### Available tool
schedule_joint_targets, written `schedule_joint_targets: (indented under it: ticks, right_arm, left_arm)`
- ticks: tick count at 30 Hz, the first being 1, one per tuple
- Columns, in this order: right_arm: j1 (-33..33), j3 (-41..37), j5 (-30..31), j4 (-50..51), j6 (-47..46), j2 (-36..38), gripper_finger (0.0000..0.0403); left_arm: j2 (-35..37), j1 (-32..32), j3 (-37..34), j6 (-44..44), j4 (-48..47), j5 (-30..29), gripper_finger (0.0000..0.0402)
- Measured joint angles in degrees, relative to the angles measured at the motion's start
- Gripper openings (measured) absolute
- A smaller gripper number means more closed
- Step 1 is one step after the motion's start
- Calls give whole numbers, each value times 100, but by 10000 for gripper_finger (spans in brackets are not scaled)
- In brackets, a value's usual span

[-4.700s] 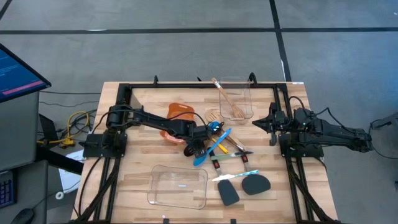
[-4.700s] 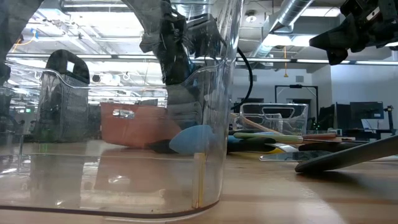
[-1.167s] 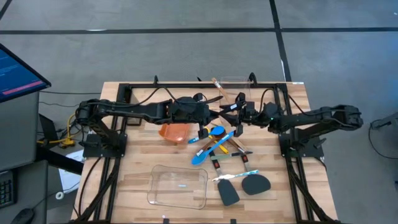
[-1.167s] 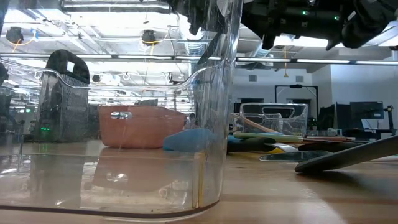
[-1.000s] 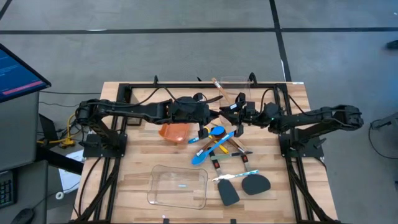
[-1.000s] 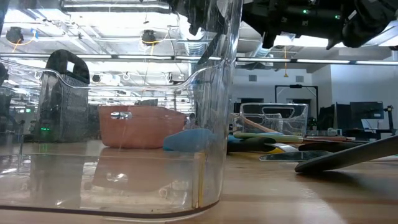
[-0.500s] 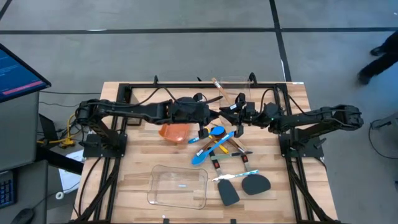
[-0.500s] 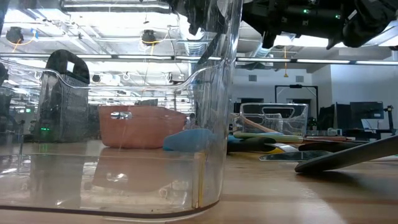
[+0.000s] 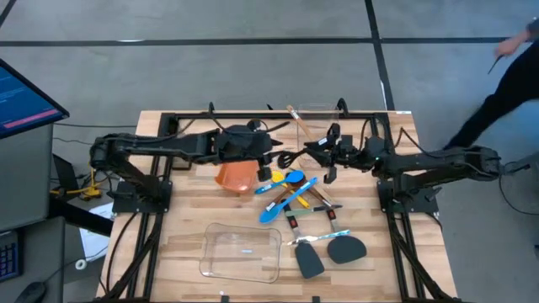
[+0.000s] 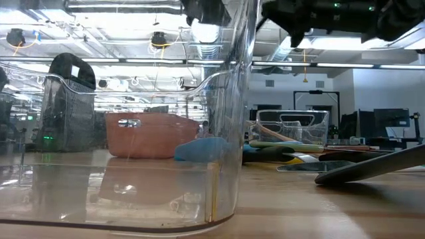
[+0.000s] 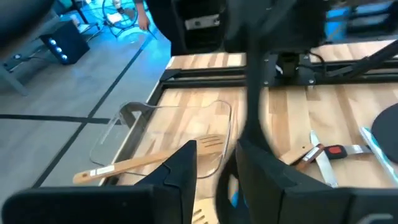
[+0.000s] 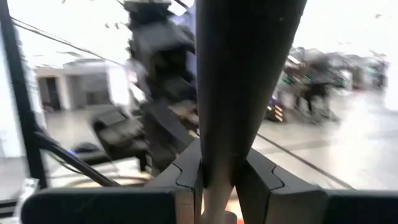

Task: Pick & Place Kitchen Items
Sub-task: Put the black spatula into the top transparent bin

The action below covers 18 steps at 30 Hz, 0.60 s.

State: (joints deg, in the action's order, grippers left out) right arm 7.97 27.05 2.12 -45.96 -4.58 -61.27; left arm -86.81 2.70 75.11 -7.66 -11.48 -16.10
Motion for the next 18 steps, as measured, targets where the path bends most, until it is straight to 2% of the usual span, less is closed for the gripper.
schedule_joint_targets:
  ticks: [5,7,14,18]
  right_arm:
    - [170,400,966,1802,-116,576,58]
    - [256,732,1177,2577,-149,626,58]
    - [829,2045,1135,4622,-328,381,58]
    - [1401,2845,791,5722,-613,24,58]
  left_arm:
    - [447,-2,-1,19,-444,1,96]
    - [631,-2,-89,17,-480,1,95]
    - [1244,-2,-694,62,-415,-223,95]
    - [1486,-2,-1102,103,-217,-355,95]
